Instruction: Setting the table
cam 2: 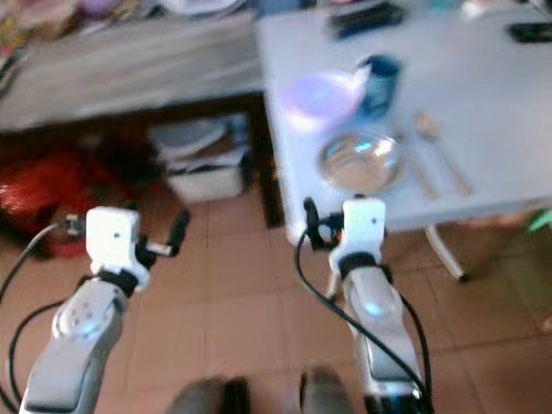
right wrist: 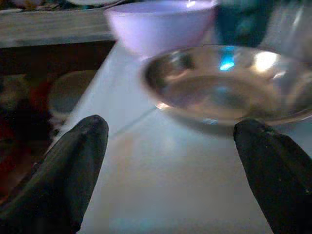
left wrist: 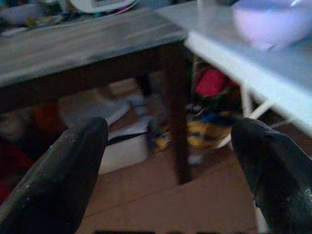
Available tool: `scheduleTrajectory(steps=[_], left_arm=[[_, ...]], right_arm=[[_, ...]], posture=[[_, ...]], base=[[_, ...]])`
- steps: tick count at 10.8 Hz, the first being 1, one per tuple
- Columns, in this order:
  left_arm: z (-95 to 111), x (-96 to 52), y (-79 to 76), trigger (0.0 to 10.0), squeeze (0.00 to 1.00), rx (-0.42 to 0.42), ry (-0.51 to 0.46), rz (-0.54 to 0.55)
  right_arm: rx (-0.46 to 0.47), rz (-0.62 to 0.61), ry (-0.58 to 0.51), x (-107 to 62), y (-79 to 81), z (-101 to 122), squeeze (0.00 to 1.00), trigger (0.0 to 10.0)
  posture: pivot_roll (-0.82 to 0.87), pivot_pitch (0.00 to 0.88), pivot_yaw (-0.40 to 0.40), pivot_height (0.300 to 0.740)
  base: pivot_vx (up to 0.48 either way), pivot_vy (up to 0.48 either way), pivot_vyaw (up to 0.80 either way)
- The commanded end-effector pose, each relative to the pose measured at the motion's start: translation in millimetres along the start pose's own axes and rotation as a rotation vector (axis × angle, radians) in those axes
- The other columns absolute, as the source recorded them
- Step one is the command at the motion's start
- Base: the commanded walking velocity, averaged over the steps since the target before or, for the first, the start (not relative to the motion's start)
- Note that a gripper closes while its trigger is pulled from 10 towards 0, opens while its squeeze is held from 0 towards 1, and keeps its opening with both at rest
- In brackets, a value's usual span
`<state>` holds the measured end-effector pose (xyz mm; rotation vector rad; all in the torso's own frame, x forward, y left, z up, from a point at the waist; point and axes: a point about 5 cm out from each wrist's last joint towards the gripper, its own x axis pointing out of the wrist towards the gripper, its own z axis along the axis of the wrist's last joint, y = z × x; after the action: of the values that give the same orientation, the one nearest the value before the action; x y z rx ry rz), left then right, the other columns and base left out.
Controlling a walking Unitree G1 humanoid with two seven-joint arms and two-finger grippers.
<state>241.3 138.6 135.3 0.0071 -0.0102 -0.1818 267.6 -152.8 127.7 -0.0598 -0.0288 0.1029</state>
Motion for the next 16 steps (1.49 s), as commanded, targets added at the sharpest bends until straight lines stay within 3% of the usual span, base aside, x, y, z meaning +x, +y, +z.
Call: scheduleTrajectory(steps=[1,3,6,9,11,16], left_arm=[[3,-2.9,3.5,10.0,0.00,-0.013,-0.020,0.018],[3,-5.1,12.1,10.0,0.00,-0.004,-0.023,0.037],[0,-8.6,14.4,10.0,0.00,-0.002,-0.013,0.049],[-3,-16.1,15.1,10.0,0.00,-0.023,0.009,0.043],[-4,-19.5,13.9,10.0,0.00,0.012,0.023,0.013],[0,-17.1,13.6,10.0,0.00,-0.002,0.007,0.039]], right_arm=[[-0.024,0.014,-0.064,1.1,2.7,13,0.00,10.0],[-0.072,0.052,-0.144,7.4,9.6,32,0.00,10.0],[-0.075,0.060,-0.164,6.7,11.7,37,0.00,10.0],[-0.114,-0.111,-0.118,-4.0,-14.1,31,0.00,10.0],[-0.098,-0.169,-0.072,-7.4,-25.3,24,0.00,10.0],[-0.096,-0.145,-0.081,-4.6,-19.7,28,0.00,10.0]], posture=[[0.02,0.152,0.094,0.740],[0.02,0.146,0.089,0.740],[0.02,0.135,0.089,0.740],[0.02,0.133,0.094,0.740],[0.01,0.138,0.095,0.740],[0.01,0.143,0.087,0.740]], base=[[0.000,0.000,0.00],[0.000,0.000,0.00],[0.000,0.000,0.00],[0.000,0.000,0.00],[0.000,0.000,0.00],[0.000,-0.368,0.00]])
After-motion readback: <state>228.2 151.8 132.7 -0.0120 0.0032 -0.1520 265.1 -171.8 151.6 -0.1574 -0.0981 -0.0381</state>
